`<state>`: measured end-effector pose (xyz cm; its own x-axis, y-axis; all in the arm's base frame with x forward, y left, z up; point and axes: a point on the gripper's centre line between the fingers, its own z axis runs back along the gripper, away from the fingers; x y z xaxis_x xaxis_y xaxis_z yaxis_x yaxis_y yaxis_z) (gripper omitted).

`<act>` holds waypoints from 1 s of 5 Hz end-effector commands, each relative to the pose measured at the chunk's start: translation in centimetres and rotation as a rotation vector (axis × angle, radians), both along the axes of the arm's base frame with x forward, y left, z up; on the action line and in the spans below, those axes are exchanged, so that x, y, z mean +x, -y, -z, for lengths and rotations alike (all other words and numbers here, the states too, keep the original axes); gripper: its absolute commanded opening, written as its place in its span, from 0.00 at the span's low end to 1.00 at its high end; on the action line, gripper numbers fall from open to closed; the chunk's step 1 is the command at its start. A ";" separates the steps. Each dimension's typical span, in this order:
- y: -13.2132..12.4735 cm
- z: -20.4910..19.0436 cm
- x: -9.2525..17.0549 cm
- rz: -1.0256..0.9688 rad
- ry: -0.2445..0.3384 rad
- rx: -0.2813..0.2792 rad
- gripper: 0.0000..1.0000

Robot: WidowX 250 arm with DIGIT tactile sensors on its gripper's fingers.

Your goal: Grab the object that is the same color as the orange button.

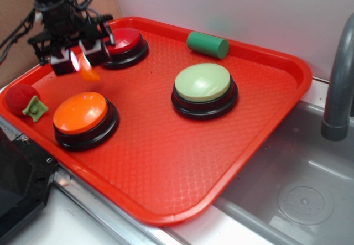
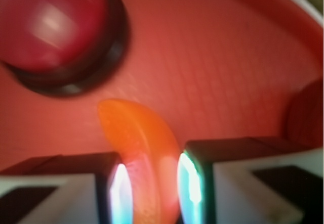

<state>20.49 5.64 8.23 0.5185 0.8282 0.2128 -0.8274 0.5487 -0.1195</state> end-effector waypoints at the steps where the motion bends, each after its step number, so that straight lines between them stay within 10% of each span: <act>1: 1.9 -7.1 2.1 0.360 -0.012 0.042 0.00; 5: 4.4 -12.3 3.9 0.636 -0.119 0.074 0.00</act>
